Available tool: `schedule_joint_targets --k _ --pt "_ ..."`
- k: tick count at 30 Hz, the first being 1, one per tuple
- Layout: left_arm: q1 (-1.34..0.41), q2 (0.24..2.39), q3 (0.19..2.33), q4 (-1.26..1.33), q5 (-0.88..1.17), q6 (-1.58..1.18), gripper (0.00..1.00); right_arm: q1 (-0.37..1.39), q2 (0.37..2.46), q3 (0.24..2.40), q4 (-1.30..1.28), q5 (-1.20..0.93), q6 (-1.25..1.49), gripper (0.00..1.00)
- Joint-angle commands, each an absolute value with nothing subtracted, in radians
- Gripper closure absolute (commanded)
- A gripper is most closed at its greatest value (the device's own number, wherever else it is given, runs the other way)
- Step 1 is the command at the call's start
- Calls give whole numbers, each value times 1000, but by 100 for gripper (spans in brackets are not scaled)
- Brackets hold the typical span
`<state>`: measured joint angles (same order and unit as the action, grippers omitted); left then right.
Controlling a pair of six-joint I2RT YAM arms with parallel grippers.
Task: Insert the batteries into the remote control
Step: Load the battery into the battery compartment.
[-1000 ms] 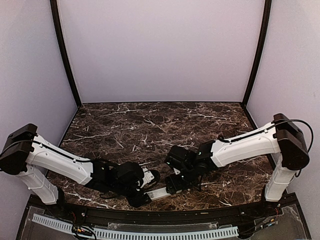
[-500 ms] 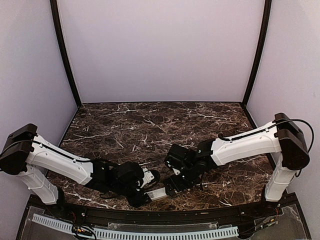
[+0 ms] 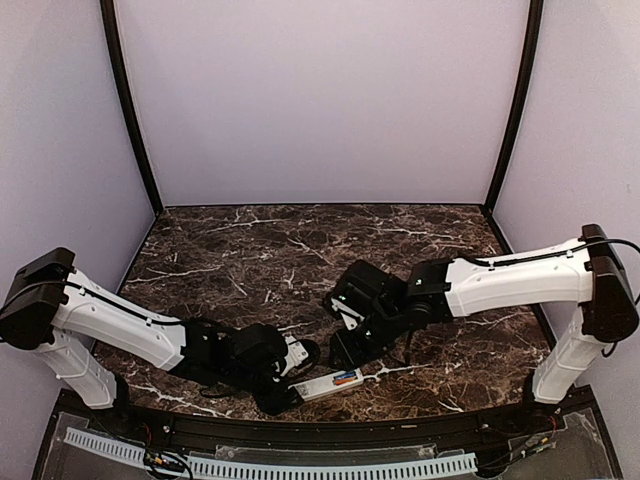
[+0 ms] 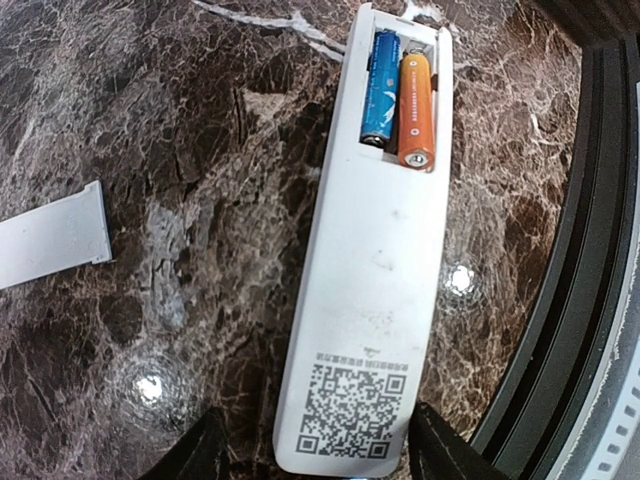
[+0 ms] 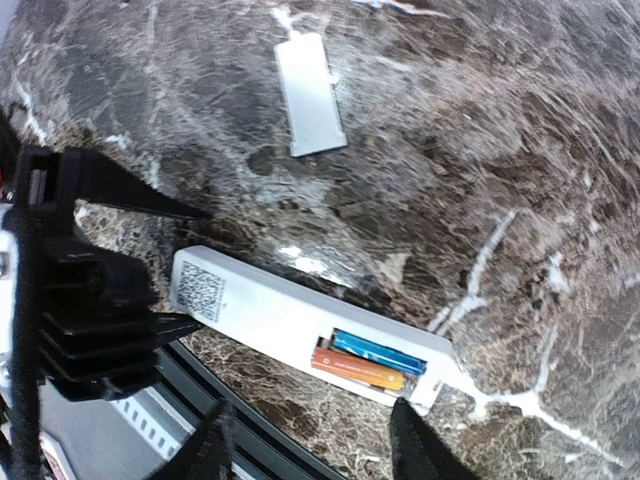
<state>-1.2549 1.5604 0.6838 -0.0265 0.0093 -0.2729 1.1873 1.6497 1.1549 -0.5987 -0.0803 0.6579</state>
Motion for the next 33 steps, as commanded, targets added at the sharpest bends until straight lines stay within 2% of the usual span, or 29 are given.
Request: schedule_joint_targets --k 1,2,3,15,23,25,33 --pt "-1258 1566 647 -81 21 -272 40 1176 1677 1134 -511 -170 729 73" --pt "-1258 1564 647 -81 21 -272 40 1174 1690 1134 -513 -174 739 79" --pt "-1258 1564 646 -81 22 -272 40 1174 1698 1132 -516 -170 749 81" --pt "-1258 1567 644 -77 24 -273 40 1147 1763 1110 -460 -211 775 92" --pt "-1258 1573 644 -75 22 -273 40 1140 1802 1078 -423 -241 773 96" --pt "-1258 1573 644 -74 22 -273 40 1141 1810 1071 -430 -230 775 100" --pt "-1258 1574 643 -73 21 -273 40 1149 1798 1032 -515 -157 771 100"
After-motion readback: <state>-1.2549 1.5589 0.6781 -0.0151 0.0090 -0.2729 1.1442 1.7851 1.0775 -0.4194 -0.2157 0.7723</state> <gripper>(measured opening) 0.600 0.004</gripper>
